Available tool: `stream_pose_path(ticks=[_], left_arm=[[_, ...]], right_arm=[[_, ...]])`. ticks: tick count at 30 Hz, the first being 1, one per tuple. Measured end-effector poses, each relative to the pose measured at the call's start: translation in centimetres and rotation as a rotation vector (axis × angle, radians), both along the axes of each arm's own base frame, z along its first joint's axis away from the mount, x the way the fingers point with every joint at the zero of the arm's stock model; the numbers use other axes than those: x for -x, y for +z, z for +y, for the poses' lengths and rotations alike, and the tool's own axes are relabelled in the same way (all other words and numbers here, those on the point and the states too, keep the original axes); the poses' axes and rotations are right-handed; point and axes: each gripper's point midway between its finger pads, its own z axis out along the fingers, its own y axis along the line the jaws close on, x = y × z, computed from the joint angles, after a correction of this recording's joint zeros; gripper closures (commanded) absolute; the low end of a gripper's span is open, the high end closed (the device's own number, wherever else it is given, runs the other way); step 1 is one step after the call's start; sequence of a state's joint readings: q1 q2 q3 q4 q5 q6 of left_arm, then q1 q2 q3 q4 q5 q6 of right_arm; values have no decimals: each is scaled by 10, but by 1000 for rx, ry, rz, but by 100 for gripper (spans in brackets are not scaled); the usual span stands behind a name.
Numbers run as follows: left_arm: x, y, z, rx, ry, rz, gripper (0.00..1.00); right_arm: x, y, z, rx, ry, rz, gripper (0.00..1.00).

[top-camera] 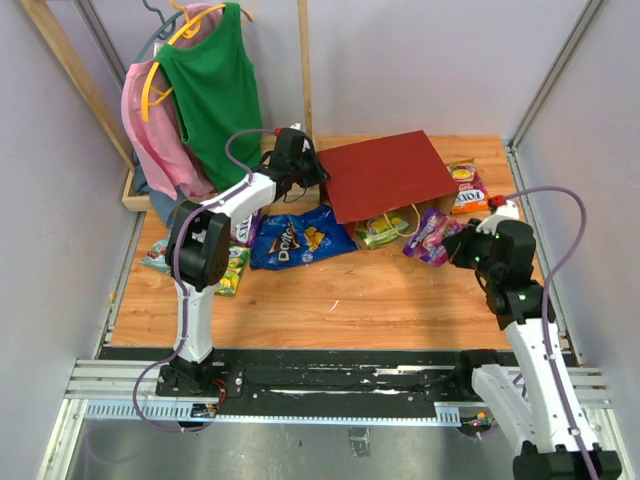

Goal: Take the snacks out of the paper bag
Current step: Pick up the snack from the paper bag, then place the snack at the center of the board.

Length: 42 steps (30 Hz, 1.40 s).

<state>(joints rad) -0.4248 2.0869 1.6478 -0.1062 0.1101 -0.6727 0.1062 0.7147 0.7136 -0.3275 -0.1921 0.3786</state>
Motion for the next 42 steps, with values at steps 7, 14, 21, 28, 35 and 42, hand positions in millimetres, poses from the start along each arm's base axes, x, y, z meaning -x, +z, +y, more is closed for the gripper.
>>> stream_pose_path(ticks=[7, 14, 21, 28, 35, 42], left_arm=[[0, 1, 2, -4, -7, 0, 99], [0, 1, 2, -6, -15, -3, 100], [-1, 4, 4, -10, -26, -5, 100], [-2, 5, 5, -12, -37, -6, 100], [-3, 4, 5, -6, -47, -3, 99], [-4, 4, 7, 0, -53, 0, 99]], right_arm=[[17, -9, -48, -55, -195, 44, 99], [25, -25, -69, -71, -323, 125, 99], [22, -37, -98, -101, -476, 187, 99], [20, -43, -117, -146, -603, 212, 99], [5, -37, -135, -208, -693, 171, 99], [-3, -35, -155, -268, -787, 122, 99]])
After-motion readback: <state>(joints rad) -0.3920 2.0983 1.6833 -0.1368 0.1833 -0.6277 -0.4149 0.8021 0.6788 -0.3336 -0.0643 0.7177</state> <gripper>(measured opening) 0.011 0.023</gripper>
